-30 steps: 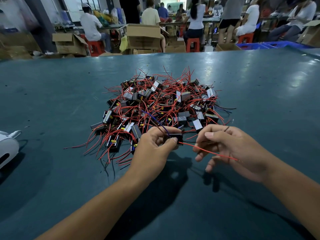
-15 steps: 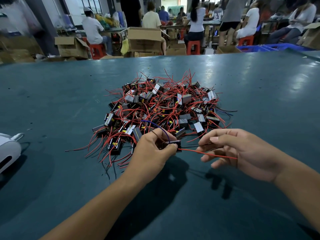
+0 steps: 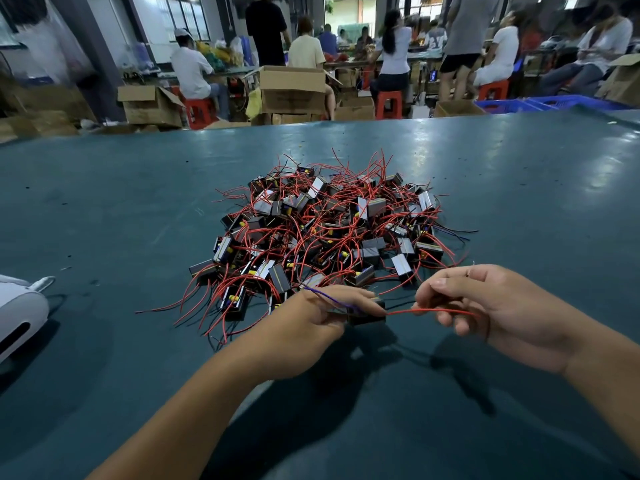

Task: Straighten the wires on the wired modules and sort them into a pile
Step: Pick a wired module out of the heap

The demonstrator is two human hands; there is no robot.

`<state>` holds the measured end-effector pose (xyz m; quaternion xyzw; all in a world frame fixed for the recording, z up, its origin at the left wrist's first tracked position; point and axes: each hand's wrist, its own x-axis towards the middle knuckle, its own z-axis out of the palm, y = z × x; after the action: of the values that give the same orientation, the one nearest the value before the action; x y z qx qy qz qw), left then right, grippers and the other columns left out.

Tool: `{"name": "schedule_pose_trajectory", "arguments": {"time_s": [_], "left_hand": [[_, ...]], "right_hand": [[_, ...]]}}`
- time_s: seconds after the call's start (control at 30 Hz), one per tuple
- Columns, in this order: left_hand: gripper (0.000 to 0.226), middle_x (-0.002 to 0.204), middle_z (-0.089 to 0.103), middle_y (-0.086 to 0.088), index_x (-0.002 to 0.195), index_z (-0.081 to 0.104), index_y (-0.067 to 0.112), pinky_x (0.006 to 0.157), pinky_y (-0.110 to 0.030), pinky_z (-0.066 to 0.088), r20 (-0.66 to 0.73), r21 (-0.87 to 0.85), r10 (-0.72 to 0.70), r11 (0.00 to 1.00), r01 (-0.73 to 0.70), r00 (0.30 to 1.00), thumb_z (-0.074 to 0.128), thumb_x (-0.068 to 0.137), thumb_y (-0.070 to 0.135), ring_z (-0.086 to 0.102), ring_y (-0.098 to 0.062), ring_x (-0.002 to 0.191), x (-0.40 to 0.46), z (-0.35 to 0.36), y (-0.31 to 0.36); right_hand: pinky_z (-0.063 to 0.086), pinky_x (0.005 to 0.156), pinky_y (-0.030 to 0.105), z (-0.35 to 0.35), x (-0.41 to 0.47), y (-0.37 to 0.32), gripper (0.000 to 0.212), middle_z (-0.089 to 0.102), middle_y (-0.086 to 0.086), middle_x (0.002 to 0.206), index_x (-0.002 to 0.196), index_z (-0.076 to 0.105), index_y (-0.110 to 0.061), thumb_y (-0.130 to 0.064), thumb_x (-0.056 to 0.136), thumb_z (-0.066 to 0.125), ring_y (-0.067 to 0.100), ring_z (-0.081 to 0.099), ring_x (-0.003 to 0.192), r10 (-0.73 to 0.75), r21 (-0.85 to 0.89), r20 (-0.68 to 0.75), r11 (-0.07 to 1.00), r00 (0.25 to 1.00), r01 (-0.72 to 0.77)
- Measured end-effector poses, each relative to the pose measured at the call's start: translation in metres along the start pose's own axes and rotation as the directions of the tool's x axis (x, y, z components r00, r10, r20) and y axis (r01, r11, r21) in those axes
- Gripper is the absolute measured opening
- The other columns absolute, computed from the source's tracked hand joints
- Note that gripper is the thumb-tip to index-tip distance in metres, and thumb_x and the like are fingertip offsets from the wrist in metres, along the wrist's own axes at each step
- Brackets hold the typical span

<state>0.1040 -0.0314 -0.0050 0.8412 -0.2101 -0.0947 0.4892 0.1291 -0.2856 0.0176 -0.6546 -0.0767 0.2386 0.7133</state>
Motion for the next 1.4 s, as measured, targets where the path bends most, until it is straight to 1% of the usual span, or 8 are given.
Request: {"name": "schedule_pose_trajectory", "arguments": {"time_s": [0.3, 0.53, 0.77, 0.9, 1.0, 1.1, 1.23, 1.4], "left_hand": [[0.042, 0.140, 0.061, -0.004, 0.123, 0.066, 0.001, 0.106, -0.024, 0.042, 0.204, -0.217, 0.143, 0.971, -0.098, 0.969, 0.048, 0.090, -0.018, 0.053, -0.018, 0.134, -0.013, -0.029, 0.008], [0.056, 0.129, 0.064, -0.020, 0.141, 0.051, 0.007, 0.105, -0.046, 0.046, -0.068, -0.615, 0.223, 0.758, -0.217, 0.972, 0.059, 0.086, 0.011, 0.062, -0.036, 0.119, -0.007, -0.031, 0.009], [0.042, 0.095, 0.071, -0.008, 0.124, 0.056, 0.008, 0.080, -0.034, 0.058, -0.378, -0.824, -0.072, 0.481, -0.300, 0.923, 0.056, 0.085, 0.022, 0.068, -0.024, 0.086, 0.004, -0.026, 0.013], [0.023, 0.097, 0.073, -0.006, 0.107, 0.065, 0.006, 0.087, -0.036, 0.054, -0.746, -0.136, 0.159, 0.914, -0.382, 0.647, 0.055, 0.088, 0.011, 0.069, -0.022, 0.094, -0.003, -0.022, 0.022], [0.010, 0.103, 0.069, -0.005, 0.096, 0.070, 0.003, 0.089, -0.036, 0.051, -0.539, 0.650, 0.735, 0.673, -0.353, 0.411, 0.062, 0.090, 0.003, 0.066, -0.024, 0.098, -0.013, -0.005, 0.032], [0.011, 0.105, 0.063, -0.005, 0.099, 0.066, 0.006, 0.083, -0.031, 0.050, -0.205, 0.633, 0.777, 0.569, -0.525, 0.595, 0.059, 0.092, 0.002, 0.061, -0.023, 0.094, -0.016, 0.036, 0.042], [0.010, 0.100, 0.053, -0.002, 0.097, 0.058, 0.010, 0.073, -0.031, 0.043, -0.115, 0.618, 0.408, 0.743, -0.256, 0.906, 0.057, 0.088, 0.010, 0.048, -0.015, 0.085, -0.010, 0.051, 0.033], [0.018, 0.106, 0.050, 0.008, 0.104, 0.051, 0.023, 0.081, -0.029, 0.038, -0.061, 0.608, 0.150, 0.790, -0.082, 0.987, 0.063, 0.091, 0.026, 0.044, -0.011, 0.091, -0.010, 0.036, 0.023]], "right_hand": [[0.040, 0.038, 0.013, 0.000, 0.000, 0.003, 0.022, 0.071, 0.025, 0.091, 0.081, 0.076, -0.004, -0.023, 0.081, 0.065, 0.006, 0.049, 0.047, 0.124, -0.040, 0.048, 0.992, 0.991, -0.122], [0.033, 0.034, 0.011, -0.002, -0.001, 0.003, 0.023, 0.071, 0.023, 0.088, 0.079, 0.076, -0.005, -0.026, 0.079, 0.067, 0.004, 0.042, 0.043, 0.097, -0.061, 0.076, 0.994, 0.992, -0.092], [0.025, 0.028, 0.010, -0.004, -0.003, 0.001, 0.023, 0.069, 0.016, 0.070, 0.082, 0.071, 0.003, -0.018, 0.085, 0.063, 0.003, 0.034, 0.030, 0.152, -0.155, 0.055, 0.978, 0.987, -0.142], [0.025, 0.028, 0.010, -0.003, -0.005, 0.001, 0.023, 0.070, 0.022, 0.078, 0.083, 0.071, 0.003, -0.018, 0.088, 0.063, 0.003, 0.033, 0.030, 0.161, -0.214, 0.094, 0.967, 0.982, -0.138], [0.025, 0.030, 0.009, 0.003, -0.008, 0.000, 0.025, 0.070, 0.008, 0.067, 0.088, 0.068, 0.004, -0.017, 0.096, 0.057, 0.003, 0.035, 0.028, 0.161, -0.295, 0.159, 0.949, 0.974, -0.109], [0.024, 0.032, 0.008, 0.011, -0.009, 0.001, 0.026, 0.065, -0.004, 0.055, 0.086, 0.066, 0.000, -0.015, 0.100, 0.052, 0.002, 0.035, 0.028, 0.141, -0.344, 0.202, 0.937, 0.969, -0.065], [0.022, 0.032, 0.011, 0.013, -0.008, 0.002, 0.026, 0.067, -0.001, 0.058, 0.085, 0.067, -0.002, -0.023, 0.097, 0.057, 0.002, 0.032, 0.029, 0.137, -0.391, 0.147, 0.918, 0.980, -0.070], [0.027, 0.031, 0.012, 0.013, -0.006, 0.007, 0.022, 0.069, -0.002, 0.061, 0.090, 0.069, -0.003, -0.019, 0.099, 0.057, 0.003, 0.035, 0.030, 0.054, -0.467, 0.043, 0.884, 0.998, -0.027]]}}
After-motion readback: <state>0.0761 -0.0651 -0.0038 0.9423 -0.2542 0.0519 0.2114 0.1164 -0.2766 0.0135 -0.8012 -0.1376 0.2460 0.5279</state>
